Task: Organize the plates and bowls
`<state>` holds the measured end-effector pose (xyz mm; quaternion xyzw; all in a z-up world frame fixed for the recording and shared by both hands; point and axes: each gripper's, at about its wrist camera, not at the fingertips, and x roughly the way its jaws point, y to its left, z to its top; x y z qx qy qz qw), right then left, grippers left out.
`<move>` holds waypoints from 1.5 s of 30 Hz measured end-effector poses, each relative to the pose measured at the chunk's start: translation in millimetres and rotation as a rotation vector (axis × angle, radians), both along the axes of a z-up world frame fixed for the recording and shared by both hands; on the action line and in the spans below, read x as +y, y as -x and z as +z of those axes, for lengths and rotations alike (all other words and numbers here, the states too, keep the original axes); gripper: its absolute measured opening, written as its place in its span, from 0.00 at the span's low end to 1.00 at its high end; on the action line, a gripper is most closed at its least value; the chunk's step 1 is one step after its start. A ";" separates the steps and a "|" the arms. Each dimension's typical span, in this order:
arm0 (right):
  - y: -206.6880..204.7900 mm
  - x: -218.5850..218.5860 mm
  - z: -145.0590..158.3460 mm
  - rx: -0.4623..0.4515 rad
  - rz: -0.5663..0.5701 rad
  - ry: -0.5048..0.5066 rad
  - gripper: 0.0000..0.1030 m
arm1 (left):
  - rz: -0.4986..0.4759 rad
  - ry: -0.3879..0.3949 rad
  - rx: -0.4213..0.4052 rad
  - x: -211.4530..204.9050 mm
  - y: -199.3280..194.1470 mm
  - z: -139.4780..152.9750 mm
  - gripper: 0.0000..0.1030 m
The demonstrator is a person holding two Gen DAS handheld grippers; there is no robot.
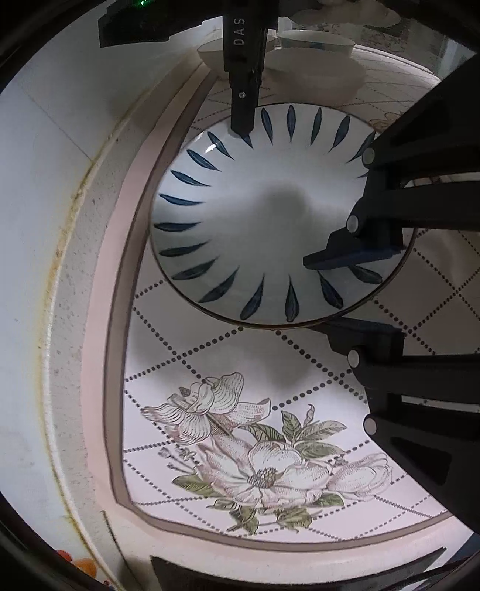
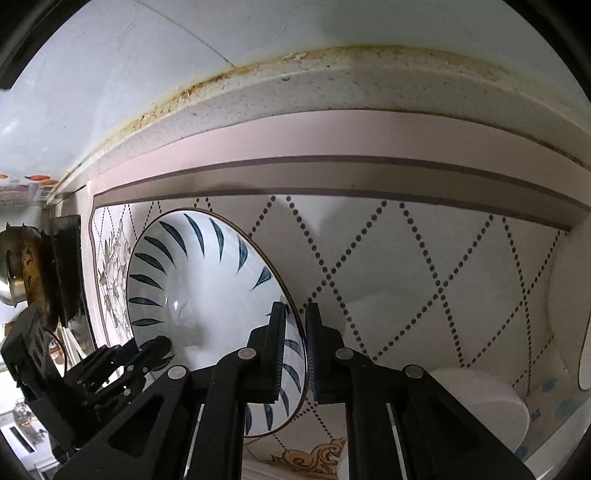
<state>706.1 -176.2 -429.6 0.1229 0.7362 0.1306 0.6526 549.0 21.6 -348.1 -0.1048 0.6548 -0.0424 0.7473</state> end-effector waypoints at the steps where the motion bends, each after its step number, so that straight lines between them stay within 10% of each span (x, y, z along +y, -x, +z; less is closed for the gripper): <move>1: 1.7 -0.9 1.8 0.000 -0.001 -0.003 0.12 | -0.003 -0.001 -0.005 -0.3 1.3 4.1 0.22; 27: 173.0 -42.8 128.5 -0.151 0.029 -0.063 0.12 | -0.123 -0.023 -0.164 -27.2 141.0 97.1 0.22; 45: 302.0 -78.8 75.1 -0.078 -0.038 -0.075 0.12 | -0.208 -0.056 -0.053 -58.0 209.3 30.6 0.22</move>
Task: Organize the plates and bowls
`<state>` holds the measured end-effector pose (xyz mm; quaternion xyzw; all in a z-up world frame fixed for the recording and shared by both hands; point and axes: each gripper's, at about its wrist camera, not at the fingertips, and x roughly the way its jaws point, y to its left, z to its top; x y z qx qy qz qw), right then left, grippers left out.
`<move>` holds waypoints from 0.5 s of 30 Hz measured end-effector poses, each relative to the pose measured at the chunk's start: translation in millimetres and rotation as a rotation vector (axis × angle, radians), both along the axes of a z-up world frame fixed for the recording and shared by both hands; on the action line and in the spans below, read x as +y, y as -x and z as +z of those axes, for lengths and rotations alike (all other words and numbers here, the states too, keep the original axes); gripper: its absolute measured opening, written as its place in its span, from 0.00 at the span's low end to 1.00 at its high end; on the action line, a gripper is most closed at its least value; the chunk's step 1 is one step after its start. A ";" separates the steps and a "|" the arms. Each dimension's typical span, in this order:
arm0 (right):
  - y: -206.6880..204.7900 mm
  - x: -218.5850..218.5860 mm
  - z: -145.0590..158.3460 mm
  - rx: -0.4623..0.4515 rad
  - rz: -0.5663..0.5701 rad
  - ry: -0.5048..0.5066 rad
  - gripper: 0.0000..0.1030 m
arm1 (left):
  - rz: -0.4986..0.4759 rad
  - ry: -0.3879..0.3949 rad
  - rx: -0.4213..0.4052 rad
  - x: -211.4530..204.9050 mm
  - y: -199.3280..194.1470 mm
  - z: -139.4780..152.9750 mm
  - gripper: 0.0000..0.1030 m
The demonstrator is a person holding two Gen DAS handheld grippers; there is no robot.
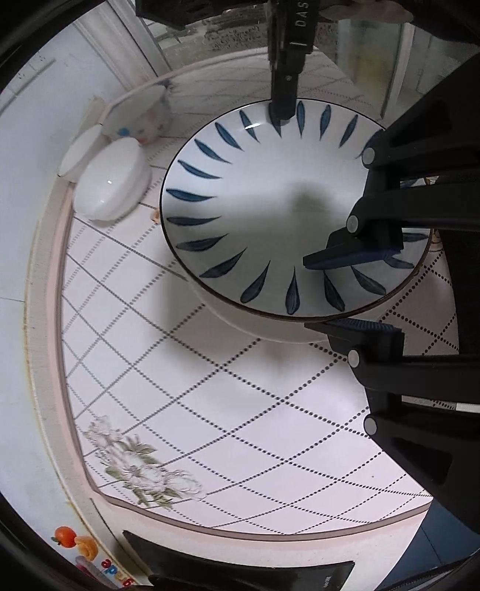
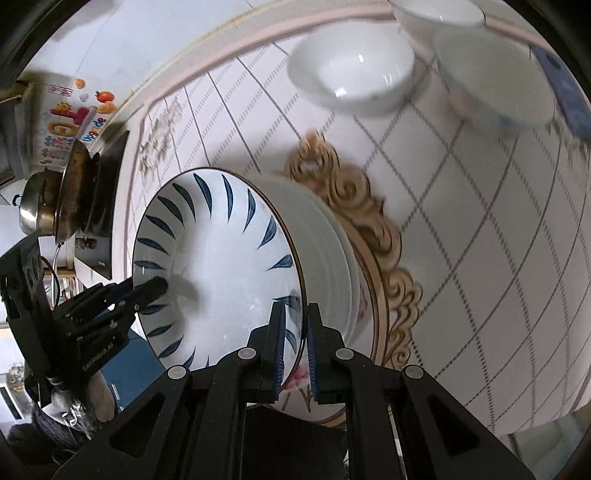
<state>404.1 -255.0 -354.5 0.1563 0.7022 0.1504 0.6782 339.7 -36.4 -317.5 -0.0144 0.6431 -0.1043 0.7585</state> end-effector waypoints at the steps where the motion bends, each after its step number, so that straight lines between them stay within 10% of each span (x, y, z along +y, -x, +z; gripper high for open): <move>1: 3.7 0.1 -5.5 0.007 -0.001 -0.002 0.12 | 0.001 -0.004 0.002 -0.6 0.8 -2.3 0.22; 15: 3.3 5.0 -30.7 0.017 0.012 0.030 0.12 | 0.004 -0.064 0.018 -9.4 -2.3 -22.6 0.22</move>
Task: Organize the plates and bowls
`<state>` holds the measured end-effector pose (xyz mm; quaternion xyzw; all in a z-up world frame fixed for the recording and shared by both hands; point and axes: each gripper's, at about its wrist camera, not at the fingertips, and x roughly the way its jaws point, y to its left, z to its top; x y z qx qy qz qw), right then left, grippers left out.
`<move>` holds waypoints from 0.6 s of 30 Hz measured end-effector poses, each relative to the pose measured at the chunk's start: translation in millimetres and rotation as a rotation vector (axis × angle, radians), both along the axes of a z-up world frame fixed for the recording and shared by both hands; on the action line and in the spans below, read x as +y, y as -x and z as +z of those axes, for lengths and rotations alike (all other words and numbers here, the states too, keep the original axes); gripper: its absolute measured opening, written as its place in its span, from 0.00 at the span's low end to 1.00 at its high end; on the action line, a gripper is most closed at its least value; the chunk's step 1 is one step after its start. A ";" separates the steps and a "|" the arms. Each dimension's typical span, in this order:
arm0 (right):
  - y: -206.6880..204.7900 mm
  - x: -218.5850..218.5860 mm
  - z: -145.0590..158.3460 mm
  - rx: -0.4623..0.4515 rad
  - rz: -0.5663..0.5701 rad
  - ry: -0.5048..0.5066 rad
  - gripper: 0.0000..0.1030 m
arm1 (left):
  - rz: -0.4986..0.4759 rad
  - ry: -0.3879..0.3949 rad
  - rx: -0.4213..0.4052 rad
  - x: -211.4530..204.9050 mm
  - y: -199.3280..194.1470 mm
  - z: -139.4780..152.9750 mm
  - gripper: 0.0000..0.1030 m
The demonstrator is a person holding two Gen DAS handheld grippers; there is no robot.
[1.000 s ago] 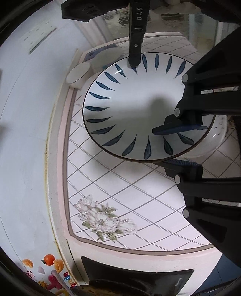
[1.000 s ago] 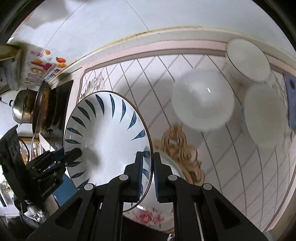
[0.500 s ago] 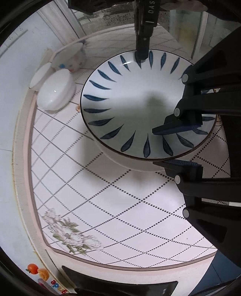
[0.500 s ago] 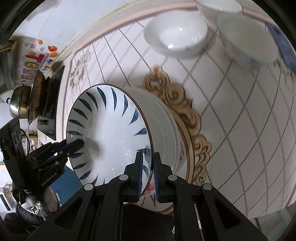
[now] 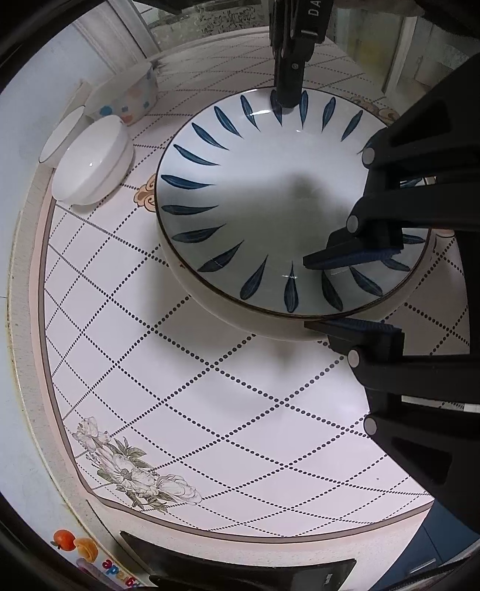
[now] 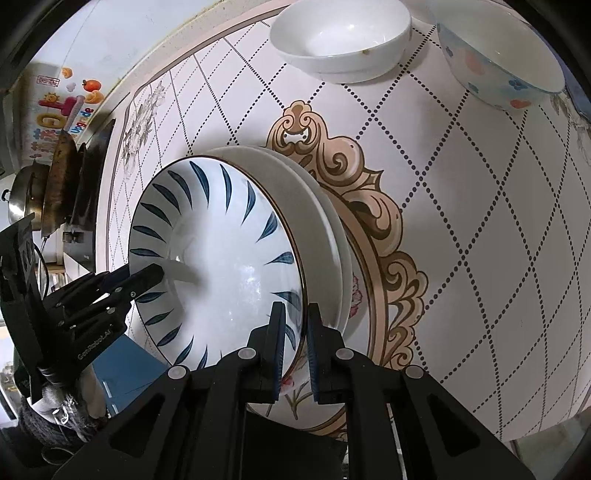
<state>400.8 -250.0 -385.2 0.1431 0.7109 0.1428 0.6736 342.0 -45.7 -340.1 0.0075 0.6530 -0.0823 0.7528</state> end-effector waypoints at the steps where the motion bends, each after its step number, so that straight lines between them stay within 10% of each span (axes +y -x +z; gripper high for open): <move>1: -0.9 0.1 -0.4 0.000 0.002 0.000 0.12 | 0.000 0.000 0.001 -0.8 -0.5 -1.4 0.22; 18: -7.3 1.4 -8.0 0.014 0.027 0.013 0.12 | 0.024 -0.001 0.009 -5.7 2.6 -8.8 0.22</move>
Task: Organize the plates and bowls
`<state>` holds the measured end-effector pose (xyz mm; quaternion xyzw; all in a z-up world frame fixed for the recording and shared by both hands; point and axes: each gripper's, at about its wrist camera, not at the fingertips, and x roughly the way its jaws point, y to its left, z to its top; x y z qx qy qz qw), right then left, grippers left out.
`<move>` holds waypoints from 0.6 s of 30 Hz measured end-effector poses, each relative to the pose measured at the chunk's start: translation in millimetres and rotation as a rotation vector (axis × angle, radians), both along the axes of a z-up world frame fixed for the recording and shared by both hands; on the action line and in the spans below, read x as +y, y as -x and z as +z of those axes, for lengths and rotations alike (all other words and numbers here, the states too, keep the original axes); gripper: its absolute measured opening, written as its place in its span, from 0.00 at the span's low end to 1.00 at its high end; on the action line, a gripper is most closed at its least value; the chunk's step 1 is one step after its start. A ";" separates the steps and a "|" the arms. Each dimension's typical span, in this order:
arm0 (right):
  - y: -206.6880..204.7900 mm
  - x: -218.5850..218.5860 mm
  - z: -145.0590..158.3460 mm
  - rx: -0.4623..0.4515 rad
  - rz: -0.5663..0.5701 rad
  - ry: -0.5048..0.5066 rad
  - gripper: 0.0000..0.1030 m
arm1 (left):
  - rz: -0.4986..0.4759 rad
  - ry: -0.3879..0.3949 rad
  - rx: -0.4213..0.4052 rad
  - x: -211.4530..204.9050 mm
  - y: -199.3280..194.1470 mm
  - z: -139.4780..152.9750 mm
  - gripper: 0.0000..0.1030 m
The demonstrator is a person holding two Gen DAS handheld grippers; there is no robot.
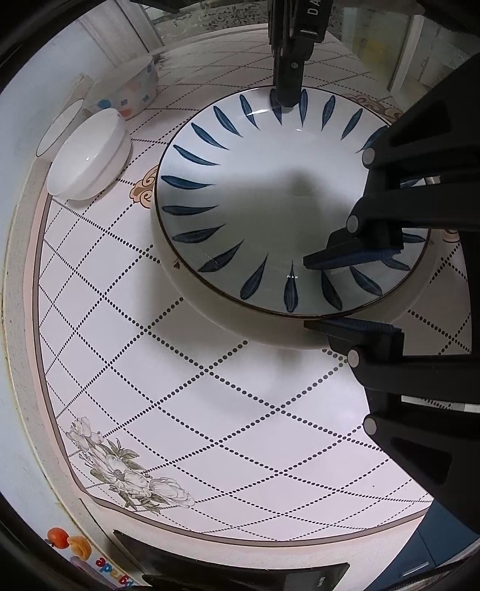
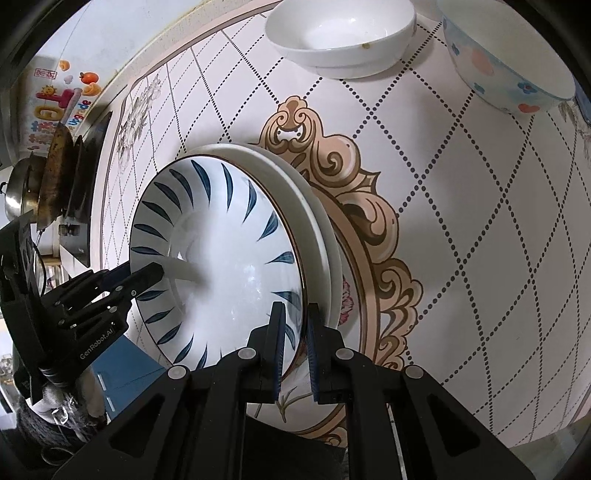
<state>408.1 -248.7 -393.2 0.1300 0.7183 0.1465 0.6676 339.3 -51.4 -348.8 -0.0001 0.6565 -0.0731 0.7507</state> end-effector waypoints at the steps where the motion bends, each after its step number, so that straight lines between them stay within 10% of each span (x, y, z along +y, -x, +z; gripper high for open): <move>1: -0.3 -0.4 -0.3 0.002 -0.006 -0.001 0.14 | 0.001 0.003 0.000 1.1 0.2 0.2 0.22; 18: 6.1 -4.0 22.6 -0.018 -0.098 0.025 0.19 | 0.055 0.032 -0.035 23.0 10.3 40.7 0.23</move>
